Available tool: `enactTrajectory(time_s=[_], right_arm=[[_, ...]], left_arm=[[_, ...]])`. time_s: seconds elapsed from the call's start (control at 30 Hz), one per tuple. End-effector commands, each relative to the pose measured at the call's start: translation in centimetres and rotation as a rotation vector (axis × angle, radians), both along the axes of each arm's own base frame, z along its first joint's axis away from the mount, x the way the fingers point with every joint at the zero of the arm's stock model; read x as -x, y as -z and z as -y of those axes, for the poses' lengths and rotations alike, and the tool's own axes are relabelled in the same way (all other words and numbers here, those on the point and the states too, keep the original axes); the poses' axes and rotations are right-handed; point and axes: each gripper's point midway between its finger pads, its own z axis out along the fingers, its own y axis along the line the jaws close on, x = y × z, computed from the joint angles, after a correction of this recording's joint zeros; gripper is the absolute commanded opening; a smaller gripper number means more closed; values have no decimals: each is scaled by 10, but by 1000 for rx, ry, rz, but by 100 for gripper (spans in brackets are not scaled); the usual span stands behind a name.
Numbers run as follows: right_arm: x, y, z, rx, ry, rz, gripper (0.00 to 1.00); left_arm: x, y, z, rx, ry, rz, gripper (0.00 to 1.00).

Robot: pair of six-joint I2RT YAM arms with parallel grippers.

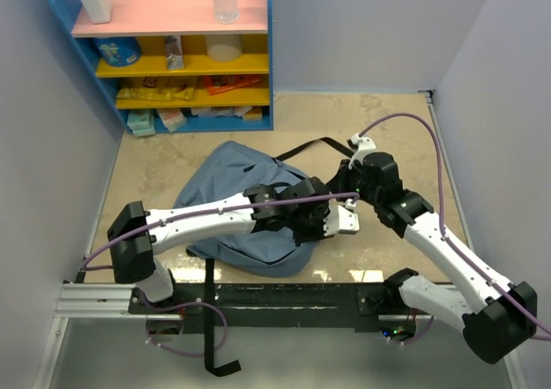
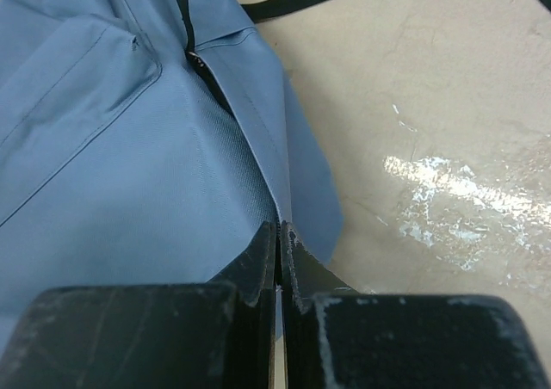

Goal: Pack the student bag
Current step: Zip the student bag at the center of the board.

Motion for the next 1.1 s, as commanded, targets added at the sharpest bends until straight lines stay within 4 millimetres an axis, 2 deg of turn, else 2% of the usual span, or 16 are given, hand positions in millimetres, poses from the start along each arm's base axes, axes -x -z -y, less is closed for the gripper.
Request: enactTrajectory(time_s=[0.0,0.17,0.33,0.37,0.5,0.67,0.87,0.93,1.0,1.03,1.07], right_arm=[[-20,-44,-13,-52,-30,139,0],[-31,-46,-21,-59,-46,148,0],[-46,-50,-30,-70,-56,174,0],[-52,-43,-31,-55,-53,159,0],[-65,-43,-35,-50,-49,173,0],[-80,-53,-29,-20,-5,224,0],[-94,-60,-46,-69,-36,249,0],[-106,-57,-54,-89,-42,262,0],[-120,-64,-63,-104,-51,280,0],[-129,-52,-69,-99,-51,255,0],[-136,-61,-73,-113,-49,275,0]], left_arm=[[28,-12,6,62,106,-5,0],[48,-4,4,36,194,16,0],[58,6,-2,12,247,9,0],[61,6,-3,12,260,6,0],[68,9,-9,1,281,-2,0],[77,11,-14,-8,313,-15,0],[92,9,-18,-8,395,-29,0],[96,10,-20,-10,416,-40,0],[100,10,-21,-11,438,-41,0],[100,11,-21,-14,439,-42,0],[100,12,-21,-19,440,-37,0]])
